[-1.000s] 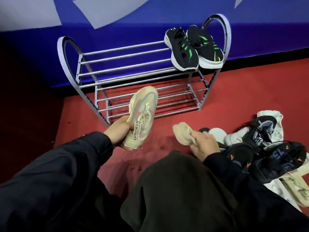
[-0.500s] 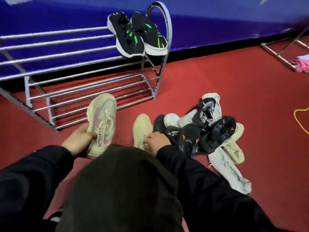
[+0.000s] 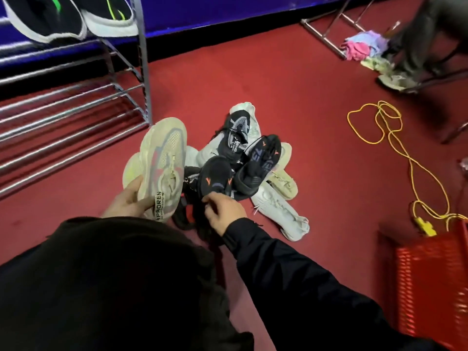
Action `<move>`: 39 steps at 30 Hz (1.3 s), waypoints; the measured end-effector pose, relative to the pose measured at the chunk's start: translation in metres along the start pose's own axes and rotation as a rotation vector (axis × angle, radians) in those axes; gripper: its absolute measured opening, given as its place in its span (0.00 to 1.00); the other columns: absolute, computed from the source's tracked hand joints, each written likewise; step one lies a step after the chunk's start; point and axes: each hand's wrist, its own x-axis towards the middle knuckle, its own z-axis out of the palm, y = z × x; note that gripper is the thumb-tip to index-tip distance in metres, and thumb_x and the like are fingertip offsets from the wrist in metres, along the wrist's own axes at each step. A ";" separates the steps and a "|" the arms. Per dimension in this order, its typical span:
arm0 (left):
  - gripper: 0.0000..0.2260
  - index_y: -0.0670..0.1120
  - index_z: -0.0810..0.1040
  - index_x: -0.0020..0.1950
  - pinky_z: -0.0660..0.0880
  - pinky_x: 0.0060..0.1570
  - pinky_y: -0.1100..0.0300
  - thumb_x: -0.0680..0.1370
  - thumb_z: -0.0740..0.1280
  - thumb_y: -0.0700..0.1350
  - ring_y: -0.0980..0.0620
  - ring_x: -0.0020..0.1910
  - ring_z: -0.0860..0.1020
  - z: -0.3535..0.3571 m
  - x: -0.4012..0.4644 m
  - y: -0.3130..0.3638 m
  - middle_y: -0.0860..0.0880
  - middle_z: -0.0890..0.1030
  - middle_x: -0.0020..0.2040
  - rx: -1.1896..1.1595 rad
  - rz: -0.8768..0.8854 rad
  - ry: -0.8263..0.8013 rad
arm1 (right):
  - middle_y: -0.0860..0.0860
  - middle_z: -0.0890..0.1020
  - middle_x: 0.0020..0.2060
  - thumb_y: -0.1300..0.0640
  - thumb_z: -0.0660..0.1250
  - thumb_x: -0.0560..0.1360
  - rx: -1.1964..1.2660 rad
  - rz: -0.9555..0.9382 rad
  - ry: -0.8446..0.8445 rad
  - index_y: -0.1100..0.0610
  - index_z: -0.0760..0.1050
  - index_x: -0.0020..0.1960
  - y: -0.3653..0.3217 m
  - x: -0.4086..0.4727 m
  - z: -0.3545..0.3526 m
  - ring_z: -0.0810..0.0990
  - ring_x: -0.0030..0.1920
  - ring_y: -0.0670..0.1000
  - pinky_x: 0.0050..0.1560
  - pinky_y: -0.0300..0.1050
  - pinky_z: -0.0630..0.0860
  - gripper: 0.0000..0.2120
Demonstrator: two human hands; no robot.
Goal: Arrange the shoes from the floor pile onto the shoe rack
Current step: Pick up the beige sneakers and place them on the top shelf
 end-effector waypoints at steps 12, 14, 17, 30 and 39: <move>0.26 0.63 0.69 0.72 0.71 0.67 0.48 0.78 0.68 0.40 0.50 0.66 0.76 0.021 0.030 -0.021 0.58 0.79 0.67 0.026 0.026 0.088 | 0.45 0.75 0.35 0.52 0.64 0.77 0.237 0.403 0.320 0.50 0.73 0.50 0.056 0.032 -0.040 0.74 0.39 0.52 0.41 0.44 0.67 0.03; 0.27 0.63 0.68 0.73 0.72 0.66 0.51 0.80 0.67 0.39 0.49 0.68 0.74 0.016 0.034 -0.020 0.54 0.75 0.70 -0.012 0.027 0.176 | 0.49 0.79 0.47 0.48 0.65 0.77 0.178 0.356 0.472 0.51 0.76 0.56 0.053 0.040 -0.037 0.78 0.49 0.53 0.50 0.48 0.74 0.10; 0.29 0.72 0.74 0.62 0.68 0.70 0.46 0.81 0.64 0.34 0.49 0.67 0.75 0.011 0.038 -0.016 0.54 0.78 0.67 -0.067 0.055 0.205 | 0.58 0.67 0.74 0.37 0.71 0.71 0.261 0.582 0.511 0.50 0.67 0.74 0.054 0.054 -0.038 0.67 0.73 0.58 0.70 0.53 0.68 0.36; 0.21 0.59 0.76 0.67 0.73 0.62 0.46 0.80 0.65 0.36 0.44 0.60 0.80 0.012 0.033 -0.027 0.49 0.83 0.62 -0.127 0.037 0.186 | 0.42 0.80 0.59 0.41 0.69 0.69 0.884 0.425 0.517 0.37 0.74 0.63 0.024 0.039 -0.022 0.79 0.62 0.47 0.63 0.50 0.77 0.22; 0.24 0.54 0.74 0.70 0.79 0.54 0.51 0.76 0.68 0.36 0.47 0.55 0.82 0.009 0.026 -0.010 0.47 0.83 0.62 -0.205 0.023 0.142 | 0.57 0.80 0.58 0.55 0.58 0.84 0.888 0.798 0.293 0.64 0.74 0.66 0.090 0.086 -0.060 0.80 0.58 0.58 0.41 0.36 0.72 0.17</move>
